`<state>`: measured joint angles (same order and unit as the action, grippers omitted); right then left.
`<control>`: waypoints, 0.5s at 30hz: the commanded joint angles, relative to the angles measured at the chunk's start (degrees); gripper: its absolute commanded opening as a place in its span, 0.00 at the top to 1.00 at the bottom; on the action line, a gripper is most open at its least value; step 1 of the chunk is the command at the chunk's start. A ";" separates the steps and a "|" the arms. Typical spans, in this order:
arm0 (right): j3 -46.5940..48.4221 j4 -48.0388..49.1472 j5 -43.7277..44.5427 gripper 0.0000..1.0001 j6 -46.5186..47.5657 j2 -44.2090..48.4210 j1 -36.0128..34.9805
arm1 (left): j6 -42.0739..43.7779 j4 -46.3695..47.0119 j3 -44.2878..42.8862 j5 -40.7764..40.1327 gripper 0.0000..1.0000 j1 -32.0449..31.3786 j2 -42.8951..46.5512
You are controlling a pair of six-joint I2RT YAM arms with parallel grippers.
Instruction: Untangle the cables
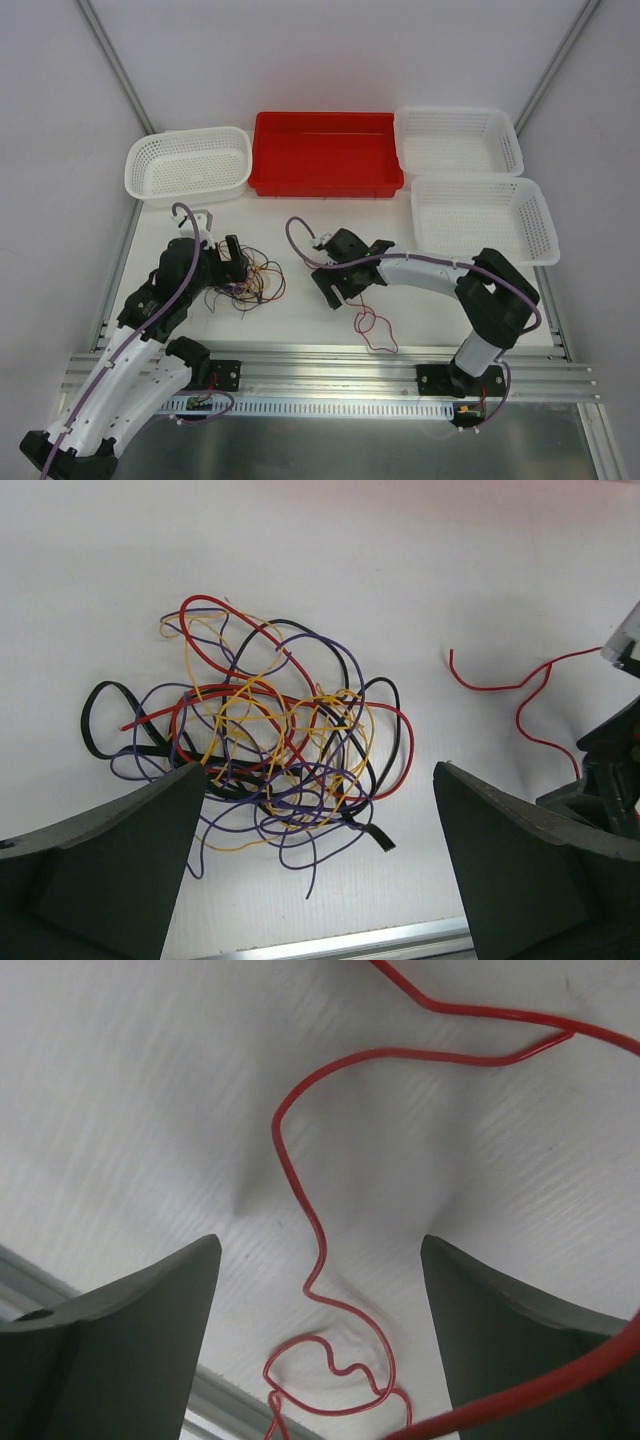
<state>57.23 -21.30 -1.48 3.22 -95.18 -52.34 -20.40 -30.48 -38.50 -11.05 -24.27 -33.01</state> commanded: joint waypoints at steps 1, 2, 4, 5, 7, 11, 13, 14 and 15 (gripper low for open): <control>3.58 -0.58 6.83 0.18 -1.29 -3.08 -1.89 | 1.94 -0.46 -0.69 -2.13 0.01 0.54 1.55; 4.02 -0.59 7.88 0.27 -1.29 -4.13 -2.76 | 2.29 -0.46 -0.79 -2.57 0.01 0.54 1.55; 4.64 -0.50 8.85 0.40 -1.64 -5.10 -3.47 | 2.65 -0.46 -1.22 -4.15 0.01 0.45 1.90; 4.73 -0.41 9.99 0.55 -1.82 -5.37 -4.08 | 3.08 -0.37 -1.23 -4.77 0.01 0.54 1.81; 4.82 -0.41 10.70 0.68 -1.99 -5.55 -4.44 | 3.70 -0.37 -1.66 -6.70 0.01 0.45 1.55; 5.26 -1.55 12.28 0.98 -1.29 -3.62 -4.62 | 3.71 -0.37 -1.23 -9.07 0.01 0.54 0.94; 5.96 -3.13 12.72 0.99 -0.42 -1.34 -4.62 | 3.35 -0.28 -0.18 -9.78 0.01 0.54 0.85; 7.01 -3.83 13.33 0.99 0.55 -0.46 -4.62 | 3.27 -0.46 0.09 -9.78 0.01 0.54 0.93; 7.80 -5.66 13.69 0.99 1.16 0.68 -4.53 | 3.26 -0.46 0.09 -9.78 0.01 0.54 1.11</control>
<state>61.04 -23.53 9.23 2.61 -99.50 -56.93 -18.33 -30.85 -38.50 -18.33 -24.27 -31.99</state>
